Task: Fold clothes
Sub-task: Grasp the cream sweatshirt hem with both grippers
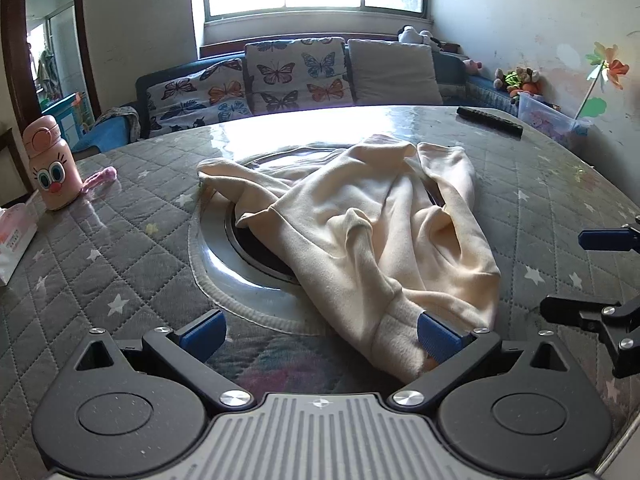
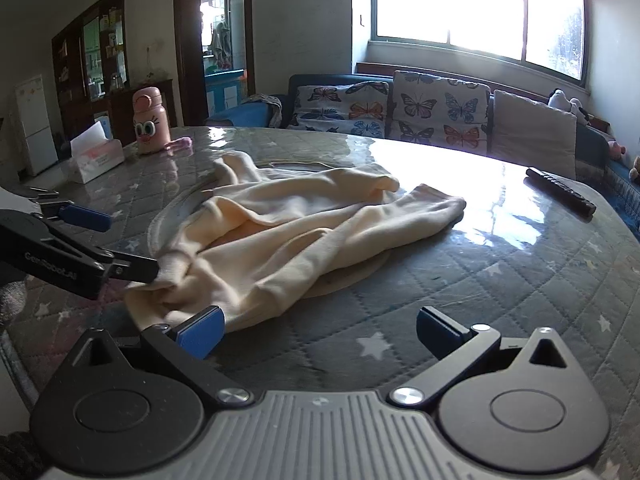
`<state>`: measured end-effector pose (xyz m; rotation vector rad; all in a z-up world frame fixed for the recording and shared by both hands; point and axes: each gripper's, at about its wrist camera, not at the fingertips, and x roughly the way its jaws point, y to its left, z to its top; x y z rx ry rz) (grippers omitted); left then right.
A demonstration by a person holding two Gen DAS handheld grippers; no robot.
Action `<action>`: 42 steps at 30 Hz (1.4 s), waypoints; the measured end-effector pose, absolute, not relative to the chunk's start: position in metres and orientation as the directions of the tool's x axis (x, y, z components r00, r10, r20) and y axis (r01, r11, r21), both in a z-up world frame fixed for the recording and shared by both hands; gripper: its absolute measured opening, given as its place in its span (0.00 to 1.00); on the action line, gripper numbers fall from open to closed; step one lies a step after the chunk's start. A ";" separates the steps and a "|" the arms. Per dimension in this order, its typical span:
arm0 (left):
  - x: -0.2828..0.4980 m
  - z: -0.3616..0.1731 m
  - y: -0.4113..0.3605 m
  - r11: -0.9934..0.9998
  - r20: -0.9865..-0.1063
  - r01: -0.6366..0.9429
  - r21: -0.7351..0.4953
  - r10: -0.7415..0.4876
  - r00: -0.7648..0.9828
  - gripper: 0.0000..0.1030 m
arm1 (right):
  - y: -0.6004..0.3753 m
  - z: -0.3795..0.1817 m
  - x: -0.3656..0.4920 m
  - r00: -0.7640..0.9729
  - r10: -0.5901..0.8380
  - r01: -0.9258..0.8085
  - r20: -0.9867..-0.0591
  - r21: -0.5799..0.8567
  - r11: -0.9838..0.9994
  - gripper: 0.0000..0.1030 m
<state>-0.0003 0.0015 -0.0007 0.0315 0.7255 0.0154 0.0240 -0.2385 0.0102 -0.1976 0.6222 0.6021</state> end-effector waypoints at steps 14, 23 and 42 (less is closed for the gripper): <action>-0.005 0.001 0.012 1.000 -0.660 0.000 0.024 0.016 0.751 1.00 | -0.212 0.009 0.016 0.630 0.474 -0.597 -0.615 0.006 0.802 1.00; 0.008 0.008 0.012 0.999 -0.642 0.024 0.046 0.011 0.767 1.00 | -0.209 0.010 0.028 0.626 0.477 -0.593 -0.617 0.020 0.805 1.00; 0.089 0.001 -0.004 0.977 -0.670 0.183 0.112 -0.062 0.740 0.61 | -0.201 0.004 0.092 0.583 0.473 -0.531 -0.661 0.131 0.837 0.82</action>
